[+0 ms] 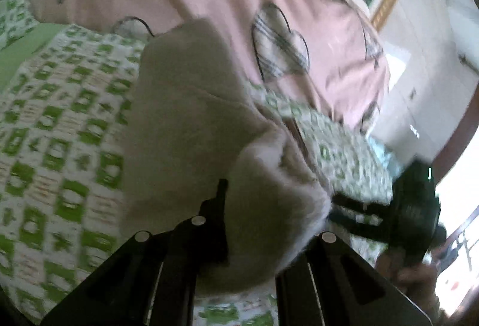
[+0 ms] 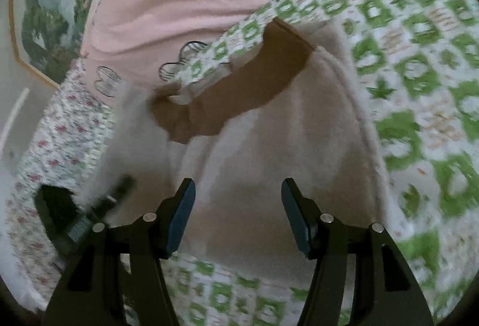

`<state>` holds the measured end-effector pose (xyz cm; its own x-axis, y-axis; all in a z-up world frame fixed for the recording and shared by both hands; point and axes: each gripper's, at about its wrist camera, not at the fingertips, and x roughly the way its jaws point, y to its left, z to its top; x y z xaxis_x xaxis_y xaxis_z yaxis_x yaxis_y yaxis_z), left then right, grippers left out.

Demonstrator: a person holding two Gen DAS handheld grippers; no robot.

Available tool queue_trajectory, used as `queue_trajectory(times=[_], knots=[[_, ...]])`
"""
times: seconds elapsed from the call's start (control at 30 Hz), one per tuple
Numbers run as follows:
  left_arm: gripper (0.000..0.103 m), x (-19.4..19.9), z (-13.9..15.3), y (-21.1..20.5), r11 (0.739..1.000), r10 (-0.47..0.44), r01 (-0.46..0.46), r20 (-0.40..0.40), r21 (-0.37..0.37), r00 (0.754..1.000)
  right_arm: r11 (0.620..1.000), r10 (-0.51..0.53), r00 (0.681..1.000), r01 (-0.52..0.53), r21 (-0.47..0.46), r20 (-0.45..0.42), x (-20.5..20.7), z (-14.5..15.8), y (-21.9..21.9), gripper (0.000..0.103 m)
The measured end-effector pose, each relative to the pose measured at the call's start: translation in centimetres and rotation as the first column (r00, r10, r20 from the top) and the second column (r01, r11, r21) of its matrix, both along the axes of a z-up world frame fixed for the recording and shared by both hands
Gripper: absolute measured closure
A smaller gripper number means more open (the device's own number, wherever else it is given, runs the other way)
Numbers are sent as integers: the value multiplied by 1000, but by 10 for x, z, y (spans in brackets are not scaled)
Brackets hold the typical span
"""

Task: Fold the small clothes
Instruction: 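Fold the sweater over with the left tool while the right tool holds the edge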

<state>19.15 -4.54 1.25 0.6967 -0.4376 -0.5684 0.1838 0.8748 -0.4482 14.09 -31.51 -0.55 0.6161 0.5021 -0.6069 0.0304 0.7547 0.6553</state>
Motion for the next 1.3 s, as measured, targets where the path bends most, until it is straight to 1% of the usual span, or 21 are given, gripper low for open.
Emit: queue_trajectory(times=[0.07,0.1,0.17,0.23,0.33,0.37,0.4,0.43,0.47,0.5,0.53,0.6,0.7,0.77,0.87,0.93,1.07,1.23,1.27,1.3], knots=[[96,3,-10,-10,1000,-16,16,-24,-1,1000,996,47,999,-45,71,-20,18,-4,2,31],[96,3,-13,-13,1000,-19,19,-31,0,999,993,69,997,-65,101,-29,29,-6,6,30],[97,2,-17,-15,1000,-21,21,-38,9,999,987,98,994,-93,132,-38,47,-10,13,30],[97,1,-18,-16,1000,-22,23,-37,13,999,976,155,986,-143,166,-62,70,-16,28,30],[96,-1,-15,-16,999,-24,25,-28,34,999,964,206,975,-187,188,-83,103,-23,54,30],[97,-1,-15,-16,999,-24,26,-28,42,999,966,207,974,-188,179,-93,113,-25,61,30],[97,-1,-13,-17,998,-25,26,-28,50,999,969,207,974,-190,156,-96,122,-24,68,33],[97,-2,-11,-18,998,-25,26,-25,64,999,973,208,974,-197,118,-93,133,-23,77,53],[97,-2,-9,-20,997,-26,28,-22,74,999,975,207,974,-198,98,-95,140,-21,81,72],[97,-3,-6,-21,996,-27,28,-16,86,1000,978,202,975,-195,77,-91,144,-16,85,76],[97,-4,-2,-24,995,-28,29,-8,93,1000,980,197,978,-194,50,-69,145,-7,87,83],[96,-7,8,-29,995,-47,45,18,86,999,980,199,980,-199,7,-7,140,15,84,85],[96,-10,21,-51,992,-104,100,55,73,993,974,206,974,-195,-113,92,117,52,72,86],[96,-8,21,-74,987,-148,144,54,71,988,970,197,975,-177,-168,106,105,61,55,86],[96,-2,9,-106,977,-205,203,20,69,979,968,161,984,-143,-205,73,94,52,20,86],[95,3,-4,-123,970,-234,235,-17,61,972,967,131,991,-121,-224,31,90,36,-2,86],[95,12,-30,-148,960,-272,277,-84,50,959,951,95,995,-98,-292,-23,87,11,-24,86],[93,13,-42,-160,951,-290,299,-98,84,952,951,70,997,-71,-300,-12,82,1,-35,86],[91,12,-44,-161,949,-295,304,-102,85,950,948,72,997,-72,-309,-11,82,0,-34,86],[87,9,-44,-161,948,-298,307,-106,84,949,946,69,998,-68,-316,-9,82,0,-34,86]])
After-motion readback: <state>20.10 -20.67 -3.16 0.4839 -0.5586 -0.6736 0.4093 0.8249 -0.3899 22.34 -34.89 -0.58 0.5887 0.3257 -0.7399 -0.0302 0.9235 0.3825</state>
